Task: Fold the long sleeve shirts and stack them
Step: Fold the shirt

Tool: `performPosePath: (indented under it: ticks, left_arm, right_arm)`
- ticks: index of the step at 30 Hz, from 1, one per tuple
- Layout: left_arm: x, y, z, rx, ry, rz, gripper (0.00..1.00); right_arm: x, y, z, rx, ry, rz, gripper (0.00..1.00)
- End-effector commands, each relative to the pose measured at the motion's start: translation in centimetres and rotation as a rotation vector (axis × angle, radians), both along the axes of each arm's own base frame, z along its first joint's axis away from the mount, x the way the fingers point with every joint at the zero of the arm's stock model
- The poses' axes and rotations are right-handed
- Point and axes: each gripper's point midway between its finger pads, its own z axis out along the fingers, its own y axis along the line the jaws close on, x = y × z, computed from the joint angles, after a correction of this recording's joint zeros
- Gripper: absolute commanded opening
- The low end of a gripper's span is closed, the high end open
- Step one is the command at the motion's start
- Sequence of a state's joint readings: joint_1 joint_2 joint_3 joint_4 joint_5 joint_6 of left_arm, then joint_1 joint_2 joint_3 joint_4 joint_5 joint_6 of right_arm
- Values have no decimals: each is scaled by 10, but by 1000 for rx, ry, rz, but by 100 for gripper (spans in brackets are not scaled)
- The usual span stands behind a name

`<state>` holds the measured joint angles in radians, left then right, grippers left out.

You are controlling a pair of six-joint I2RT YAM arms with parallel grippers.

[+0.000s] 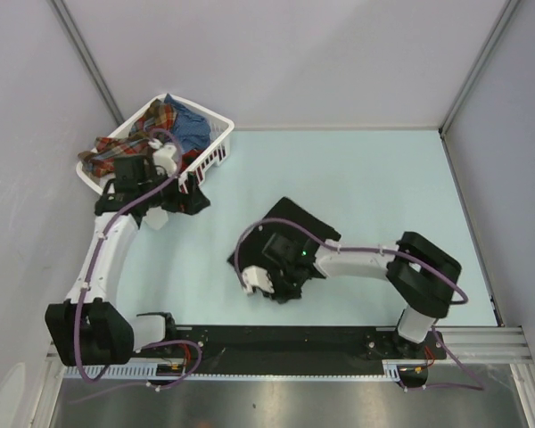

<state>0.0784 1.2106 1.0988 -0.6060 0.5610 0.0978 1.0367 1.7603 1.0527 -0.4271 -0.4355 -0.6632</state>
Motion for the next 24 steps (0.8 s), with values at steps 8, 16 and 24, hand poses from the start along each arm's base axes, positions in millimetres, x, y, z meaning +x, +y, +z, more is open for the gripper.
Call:
performPosePath:
  ticks: [8,16,24]
  left_arm:
    - [-63,-118,-112,-314,368,-348,90]
    - [-34,-130,-149,-442,427,-271,83]
    - [-28,-146,-203,-427,553,-253,75]
  right_arm:
    - [-40,-101,29,-86,105,53,75]
    - [33,-93,61,64,162,-253,73]
    - [92,-99,25,11,261,-524,65]
